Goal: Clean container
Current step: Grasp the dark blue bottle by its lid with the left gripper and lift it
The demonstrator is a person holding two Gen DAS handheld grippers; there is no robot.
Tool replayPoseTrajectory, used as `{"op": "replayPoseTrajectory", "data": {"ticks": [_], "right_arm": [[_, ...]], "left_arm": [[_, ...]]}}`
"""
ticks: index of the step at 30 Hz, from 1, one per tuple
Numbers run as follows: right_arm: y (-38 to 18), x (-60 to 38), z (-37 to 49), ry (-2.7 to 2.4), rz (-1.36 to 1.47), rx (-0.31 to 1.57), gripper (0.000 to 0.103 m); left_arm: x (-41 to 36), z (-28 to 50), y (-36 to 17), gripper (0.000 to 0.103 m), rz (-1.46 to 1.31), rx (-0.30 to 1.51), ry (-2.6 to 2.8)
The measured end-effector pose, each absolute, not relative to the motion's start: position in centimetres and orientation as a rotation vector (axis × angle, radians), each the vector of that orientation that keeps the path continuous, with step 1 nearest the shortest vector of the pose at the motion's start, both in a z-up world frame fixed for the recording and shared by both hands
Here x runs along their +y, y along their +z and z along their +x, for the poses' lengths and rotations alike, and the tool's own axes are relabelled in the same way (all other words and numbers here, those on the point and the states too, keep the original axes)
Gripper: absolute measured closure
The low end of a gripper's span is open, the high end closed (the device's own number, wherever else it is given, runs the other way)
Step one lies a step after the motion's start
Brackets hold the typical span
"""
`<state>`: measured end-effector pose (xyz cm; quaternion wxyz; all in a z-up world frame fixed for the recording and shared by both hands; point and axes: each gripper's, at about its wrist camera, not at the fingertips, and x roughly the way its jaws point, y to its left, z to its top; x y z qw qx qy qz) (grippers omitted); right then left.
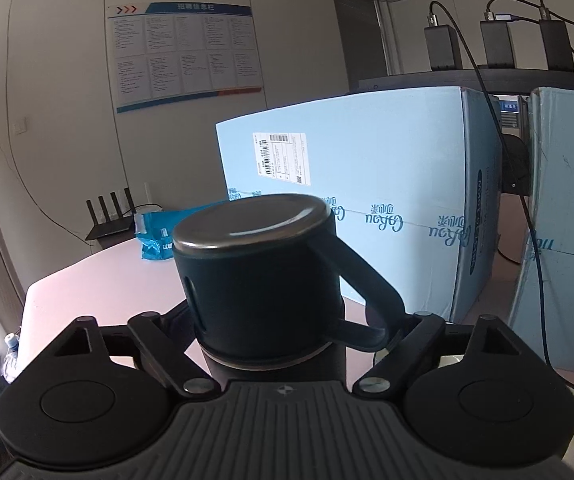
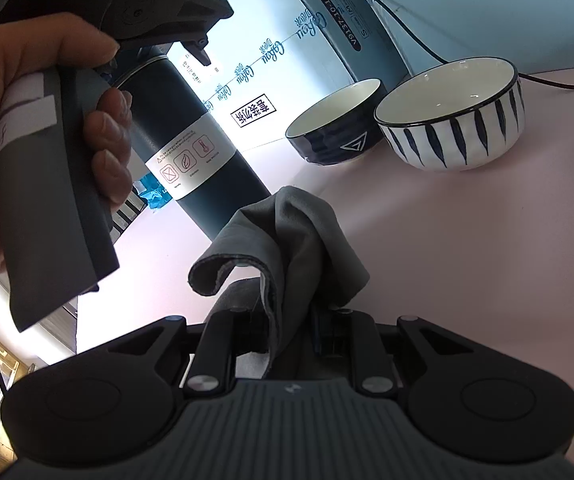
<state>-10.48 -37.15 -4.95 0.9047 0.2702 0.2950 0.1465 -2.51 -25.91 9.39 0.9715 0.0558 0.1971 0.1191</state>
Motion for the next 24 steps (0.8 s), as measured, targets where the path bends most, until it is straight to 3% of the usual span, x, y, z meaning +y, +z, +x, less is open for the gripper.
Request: {"op": "replayPoseTrajectory", "data": {"ticks": [3,24], "right_arm": [[-5.0,-37.2,-10.5,0.304,0.56,0.61,0.082],[-4.1,-36.3,-9.7,0.354,0.496,0.636,0.082]], "left_arm": [[-25.0,-2.6,9.1,0.039,0.119,0.399,0.171],[-12.5,-5.4,8.9,0.04,0.086,0.411,-0.461]]}}
